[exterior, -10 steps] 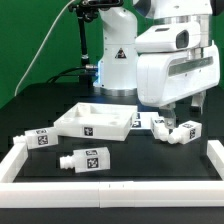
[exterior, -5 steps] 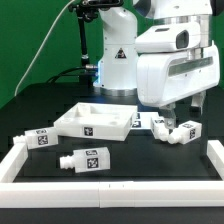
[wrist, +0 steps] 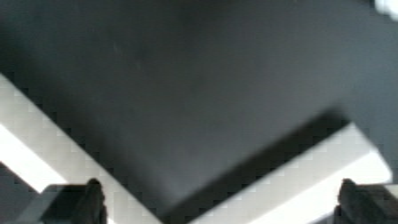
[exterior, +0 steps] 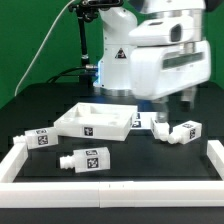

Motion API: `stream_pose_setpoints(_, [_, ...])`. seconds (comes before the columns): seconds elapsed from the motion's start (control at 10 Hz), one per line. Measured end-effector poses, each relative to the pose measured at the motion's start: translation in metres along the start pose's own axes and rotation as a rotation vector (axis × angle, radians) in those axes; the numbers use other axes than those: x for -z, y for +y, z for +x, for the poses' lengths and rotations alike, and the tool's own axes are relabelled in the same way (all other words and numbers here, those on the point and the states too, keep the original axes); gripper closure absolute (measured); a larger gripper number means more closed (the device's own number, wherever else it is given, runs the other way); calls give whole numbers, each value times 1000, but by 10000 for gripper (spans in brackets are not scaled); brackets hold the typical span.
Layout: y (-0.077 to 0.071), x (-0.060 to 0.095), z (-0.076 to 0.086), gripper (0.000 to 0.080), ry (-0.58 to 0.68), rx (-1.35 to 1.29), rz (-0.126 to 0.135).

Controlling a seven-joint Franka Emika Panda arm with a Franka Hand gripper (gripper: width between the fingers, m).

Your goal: Assemble one leg

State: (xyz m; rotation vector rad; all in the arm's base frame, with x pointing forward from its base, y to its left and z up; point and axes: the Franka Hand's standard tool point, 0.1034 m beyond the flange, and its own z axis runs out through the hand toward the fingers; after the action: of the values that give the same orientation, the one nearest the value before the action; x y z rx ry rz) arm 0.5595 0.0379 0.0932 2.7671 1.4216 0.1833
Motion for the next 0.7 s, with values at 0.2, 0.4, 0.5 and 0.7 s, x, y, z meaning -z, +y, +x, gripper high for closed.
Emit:
stream_pose_setpoints(0.2, [21, 4, -26, 150, -23, 14, 12])
stream_pose_setpoints(0.4, [18, 4, -22, 150, -19, 20, 12])
stream_pose_setpoints(0.5, [19, 4, -23, 150, -20, 18, 12])
stream_pose_setpoints(0.7, [19, 4, -23, 150, -20, 18, 13])
